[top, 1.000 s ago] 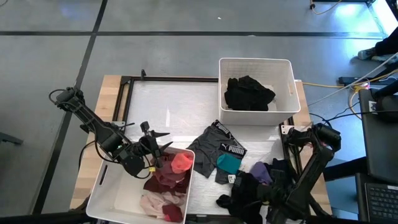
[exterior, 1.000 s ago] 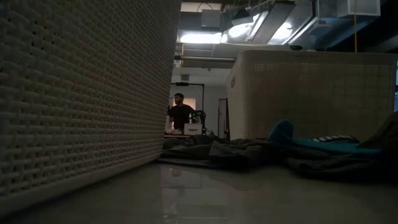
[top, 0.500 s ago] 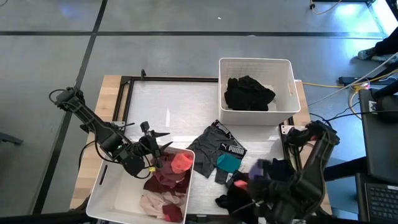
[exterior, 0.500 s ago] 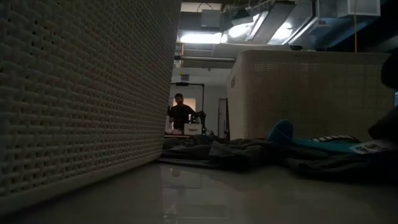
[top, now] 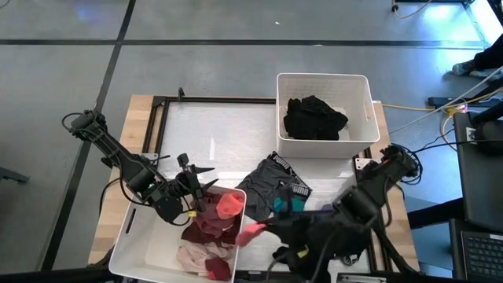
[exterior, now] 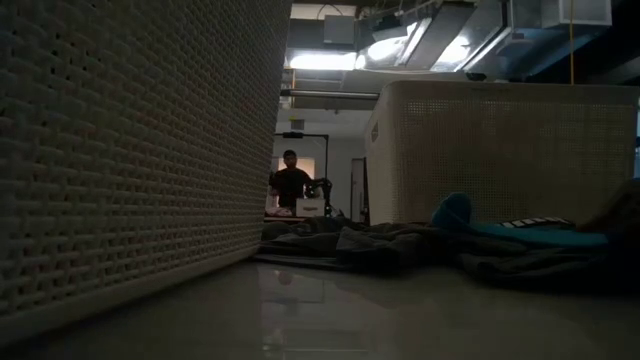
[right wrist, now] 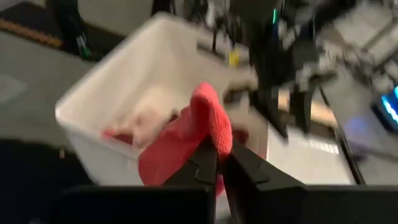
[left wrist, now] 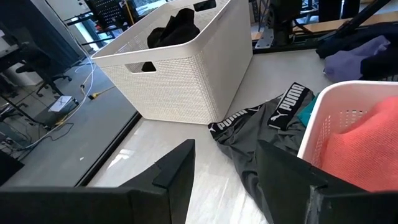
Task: Sort clothes
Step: Put the pink sock into the bottom white bin
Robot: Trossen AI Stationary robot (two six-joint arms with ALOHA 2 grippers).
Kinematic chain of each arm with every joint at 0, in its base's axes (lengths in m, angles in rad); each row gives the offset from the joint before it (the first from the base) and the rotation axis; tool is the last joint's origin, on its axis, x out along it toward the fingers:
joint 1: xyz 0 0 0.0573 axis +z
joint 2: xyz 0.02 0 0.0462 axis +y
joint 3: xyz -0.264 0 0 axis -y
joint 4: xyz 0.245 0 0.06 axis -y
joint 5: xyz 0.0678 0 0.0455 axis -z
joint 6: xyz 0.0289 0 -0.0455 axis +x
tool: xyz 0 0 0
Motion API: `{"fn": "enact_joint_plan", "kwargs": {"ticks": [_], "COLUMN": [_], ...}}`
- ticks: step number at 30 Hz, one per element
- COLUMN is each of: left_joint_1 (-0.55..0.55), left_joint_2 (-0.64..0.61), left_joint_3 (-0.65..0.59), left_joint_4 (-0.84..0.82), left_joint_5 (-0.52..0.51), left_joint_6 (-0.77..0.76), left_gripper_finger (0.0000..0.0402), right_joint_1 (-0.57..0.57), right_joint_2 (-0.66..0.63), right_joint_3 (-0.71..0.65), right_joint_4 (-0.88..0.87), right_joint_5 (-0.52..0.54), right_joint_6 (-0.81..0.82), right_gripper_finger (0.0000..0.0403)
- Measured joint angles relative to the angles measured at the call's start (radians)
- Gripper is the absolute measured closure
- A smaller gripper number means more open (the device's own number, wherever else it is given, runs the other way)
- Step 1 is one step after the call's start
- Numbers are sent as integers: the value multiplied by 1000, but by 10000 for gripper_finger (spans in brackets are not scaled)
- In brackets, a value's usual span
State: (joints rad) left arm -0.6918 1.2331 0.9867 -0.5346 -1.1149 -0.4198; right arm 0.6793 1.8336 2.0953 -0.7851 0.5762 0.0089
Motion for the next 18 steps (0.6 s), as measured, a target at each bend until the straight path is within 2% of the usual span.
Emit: {"fn": "enact_joint_plan", "kwargs": {"ticks": [5,9,14,18], "left_joint_1": [0,0,0,0], "left_joint_2": [0,0,-1,-1], "left_joint_3": [0,0,0,0], "left_joint_4": [0,0,-5,-6], "left_joint_5": [0,0,1,6], "left_joint_6": [0,0,0,0], "left_gripper_finger": [245,245,245,245], "right_joint_1": [-76,-145,-214,-252], "right_joint_2": [0,18,97,156], "right_joint_3": [0,1,1,-1], "right_joint_4": [138,140,144,133], "right_joint_5": [-126,-197,-258,-346], "right_joint_6": [-120,-114,-39,-35], "right_gripper_finger": [383,382,382,381]}}
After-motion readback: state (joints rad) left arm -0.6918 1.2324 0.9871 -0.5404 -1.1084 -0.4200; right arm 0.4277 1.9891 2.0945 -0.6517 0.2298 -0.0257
